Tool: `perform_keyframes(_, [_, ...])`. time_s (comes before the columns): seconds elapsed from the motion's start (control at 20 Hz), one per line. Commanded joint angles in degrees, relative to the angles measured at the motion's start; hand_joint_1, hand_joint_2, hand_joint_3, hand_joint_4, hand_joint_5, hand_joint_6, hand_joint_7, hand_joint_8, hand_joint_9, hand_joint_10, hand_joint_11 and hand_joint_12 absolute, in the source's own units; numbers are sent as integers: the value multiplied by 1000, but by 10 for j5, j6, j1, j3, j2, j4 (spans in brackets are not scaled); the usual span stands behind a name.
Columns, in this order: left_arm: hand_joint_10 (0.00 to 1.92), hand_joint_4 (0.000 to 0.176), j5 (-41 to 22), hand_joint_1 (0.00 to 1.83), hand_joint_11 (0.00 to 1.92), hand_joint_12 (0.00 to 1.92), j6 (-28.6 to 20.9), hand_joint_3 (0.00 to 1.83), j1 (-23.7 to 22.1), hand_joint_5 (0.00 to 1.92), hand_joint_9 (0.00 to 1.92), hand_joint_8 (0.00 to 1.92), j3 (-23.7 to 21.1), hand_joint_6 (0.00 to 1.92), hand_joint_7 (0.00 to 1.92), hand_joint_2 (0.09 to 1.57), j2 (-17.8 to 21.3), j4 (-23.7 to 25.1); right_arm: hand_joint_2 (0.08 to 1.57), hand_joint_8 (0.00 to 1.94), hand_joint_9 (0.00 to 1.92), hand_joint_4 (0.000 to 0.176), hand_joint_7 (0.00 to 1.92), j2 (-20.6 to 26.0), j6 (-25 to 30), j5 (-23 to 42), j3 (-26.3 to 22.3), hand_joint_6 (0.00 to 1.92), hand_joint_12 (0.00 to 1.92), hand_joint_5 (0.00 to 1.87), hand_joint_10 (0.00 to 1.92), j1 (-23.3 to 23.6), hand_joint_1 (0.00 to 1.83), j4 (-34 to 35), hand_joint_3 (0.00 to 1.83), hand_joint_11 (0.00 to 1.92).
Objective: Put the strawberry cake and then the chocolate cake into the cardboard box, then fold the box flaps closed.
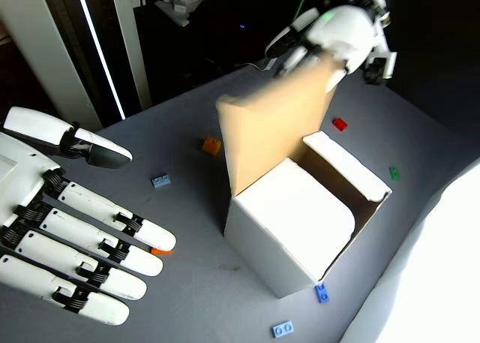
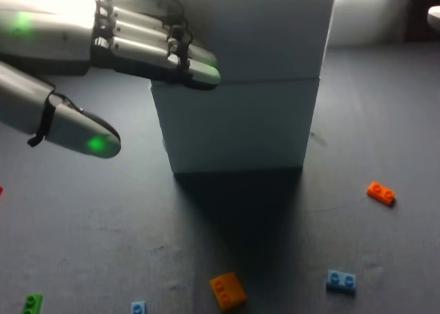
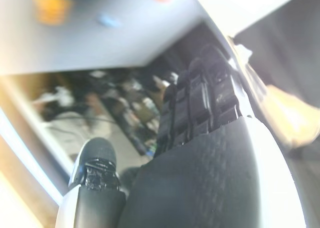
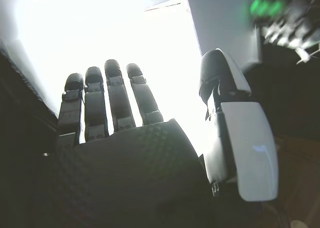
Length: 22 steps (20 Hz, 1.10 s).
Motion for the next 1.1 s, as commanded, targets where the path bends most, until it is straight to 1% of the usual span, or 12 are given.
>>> perform_keyframes(0.0, [4,0,-3,0,0,615,-4,0,-11,153,164,5,10,6,180,1285,2,-50,1276,7,34,0,84,7,1,69,2,7,0,31,7,8,0,0,7,0])
perform_keyframes(0.2, [2,0,36,0,0,576,-10,0,-39,158,159,3,51,3,183,1276,-20,-50,1277,11,50,0,105,6,-2,69,2,2,8,21,12,8,0,-1,5,13])
perform_keyframes(0.4, [3,0,83,0,0,556,-9,0,-40,161,167,1,72,2,188,1261,-40,-50,1269,7,60,0,101,5,-5,69,2,11,6,43,15,8,0,-2,1,3])
perform_keyframes(0.6, [1,0,126,0,0,570,-9,0,-25,133,166,0,75,0,169,1266,-54,-37,1265,6,60,0,104,4,-5,69,2,10,18,45,14,7,0,-7,0,22])
perform_keyframes(0.65, [0,0,140,0,0,596,-9,1,-19,129,166,0,73,0,171,1269,-57,-27,1266,8,66,0,113,4,-5,69,2,8,20,42,15,7,0,-7,0,12])
perform_keyframes(0.7, [1,0,149,0,0,564,-7,1,-12,117,152,0,72,1,161,1270,-59,-19,1269,3,67,0,102,4,-5,69,2,9,18,47,15,7,0,-7,1,4])
perform_keyframes(0.8, [3,0,164,0,0,560,-7,3,2,122,154,2,70,4,162,1275,-63,-3,1269,0,61,0,94,4,-5,69,2,9,17,47,12,7,0,-9,1,0])
perform_keyframes(0.85, [4,0,171,0,0,590,-7,2,11,124,163,3,70,3,166,1274,-65,2,1269,1,55,0,110,4,-5,69,2,2,116,52,4,7,0,-9,0,2])
perform_keyframes(1.0, [4,0,179,0,0,608,-7,1,31,132,170,3,70,4,170,1274,-70,19,1274,0,48,0,90,3,-5,69,2,0,121,51,0,7,0,-10,1,0])
perform_keyframes(1.05, [5,0,180,0,0,613,-7,0,37,133,174,2,70,3,171,1268,-71,22,1277,2,51,0,93,3,-5,69,2,3,180,58,1,7,0,-10,2,0])
